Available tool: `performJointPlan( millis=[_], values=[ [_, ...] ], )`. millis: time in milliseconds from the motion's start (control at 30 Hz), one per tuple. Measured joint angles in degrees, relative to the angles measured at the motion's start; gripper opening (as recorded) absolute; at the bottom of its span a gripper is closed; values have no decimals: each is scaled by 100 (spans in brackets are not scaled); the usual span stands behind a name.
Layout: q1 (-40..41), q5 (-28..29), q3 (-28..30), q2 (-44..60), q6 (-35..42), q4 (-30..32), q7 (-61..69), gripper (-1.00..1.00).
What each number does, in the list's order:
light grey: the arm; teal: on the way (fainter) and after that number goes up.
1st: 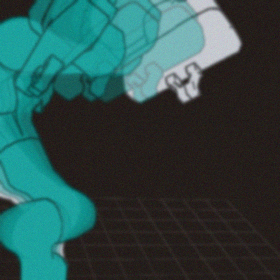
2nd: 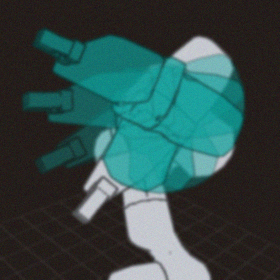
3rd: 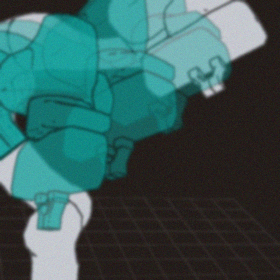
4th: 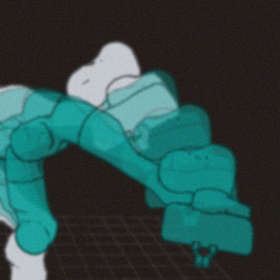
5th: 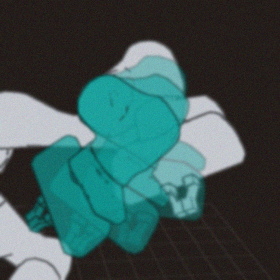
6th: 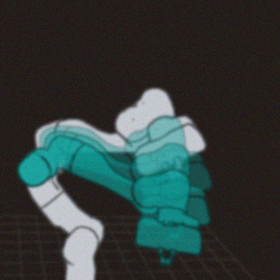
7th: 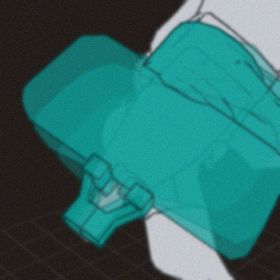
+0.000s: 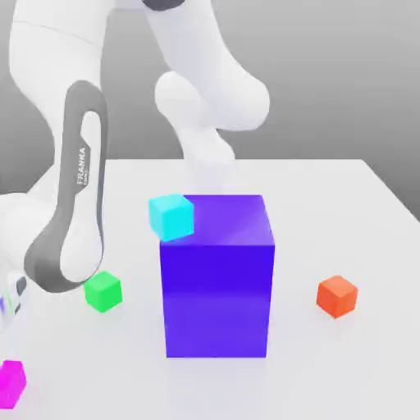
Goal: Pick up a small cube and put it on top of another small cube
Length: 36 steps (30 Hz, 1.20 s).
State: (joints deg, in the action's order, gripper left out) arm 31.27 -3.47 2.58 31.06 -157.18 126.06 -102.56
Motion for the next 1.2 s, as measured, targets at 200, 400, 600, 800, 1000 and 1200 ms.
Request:
performJointPlan(
  millis=[200, 400, 600, 800, 1000, 1200],
  values=[
    [-101, 270, 178, -1072, 606, 489, -75, -100],
    [-121, 988, 475, -2195, 564, 1695, -159, -100],
    [74, 1376, 624, -3380, 500, 2925, -9, -100],
    [69, 1272, 838, -4564, 394, 4167, 494, -100],
    [-145, 966, 1047, -4048, -468, 4501, 829, -100],
    [-321, 454, 1032, -3243, -1235, 4474, 1173, 100]
  ],
)
